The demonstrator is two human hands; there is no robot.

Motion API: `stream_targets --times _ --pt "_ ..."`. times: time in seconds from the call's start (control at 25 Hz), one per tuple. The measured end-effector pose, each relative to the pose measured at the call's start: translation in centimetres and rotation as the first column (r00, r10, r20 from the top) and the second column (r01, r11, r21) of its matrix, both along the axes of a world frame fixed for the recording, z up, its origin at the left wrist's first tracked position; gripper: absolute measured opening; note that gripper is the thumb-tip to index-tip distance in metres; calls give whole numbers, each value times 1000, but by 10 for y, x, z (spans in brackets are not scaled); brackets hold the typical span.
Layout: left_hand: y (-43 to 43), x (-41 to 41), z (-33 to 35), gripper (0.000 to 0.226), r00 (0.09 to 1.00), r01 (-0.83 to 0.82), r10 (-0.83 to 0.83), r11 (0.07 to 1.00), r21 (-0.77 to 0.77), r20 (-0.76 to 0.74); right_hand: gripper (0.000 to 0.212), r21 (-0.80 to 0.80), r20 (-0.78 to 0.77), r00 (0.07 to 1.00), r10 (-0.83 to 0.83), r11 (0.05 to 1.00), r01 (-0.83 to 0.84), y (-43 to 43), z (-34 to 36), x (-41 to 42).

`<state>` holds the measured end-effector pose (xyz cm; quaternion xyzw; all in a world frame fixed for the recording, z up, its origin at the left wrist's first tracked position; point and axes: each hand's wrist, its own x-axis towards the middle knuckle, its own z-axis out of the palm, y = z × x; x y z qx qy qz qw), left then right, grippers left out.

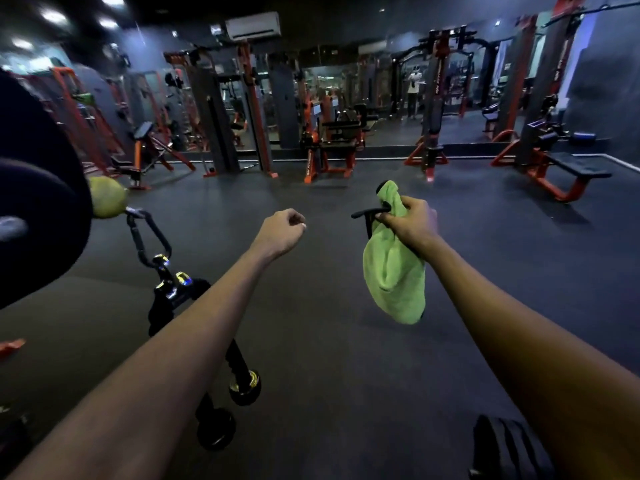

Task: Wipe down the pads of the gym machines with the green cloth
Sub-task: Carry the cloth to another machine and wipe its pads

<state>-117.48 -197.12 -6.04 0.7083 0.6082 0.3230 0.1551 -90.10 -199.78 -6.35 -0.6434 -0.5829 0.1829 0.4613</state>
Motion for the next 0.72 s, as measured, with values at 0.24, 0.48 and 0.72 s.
stream_targets --times 0.24,0.48,0.72 --pt "91 -10 10 22 985 -172 172 985 8 24 45 -14 21 993 116 993 -116 120 12 2" --pt "168 -55 6 12 931 -359 360 933 -26 64 49 -38 17 961 275 961 -275 232 14 -33" --pt "234 -117 0 20 875 -483 483 875 -1 25 45 -45 8 910 414 909 -414 320 7 -113"
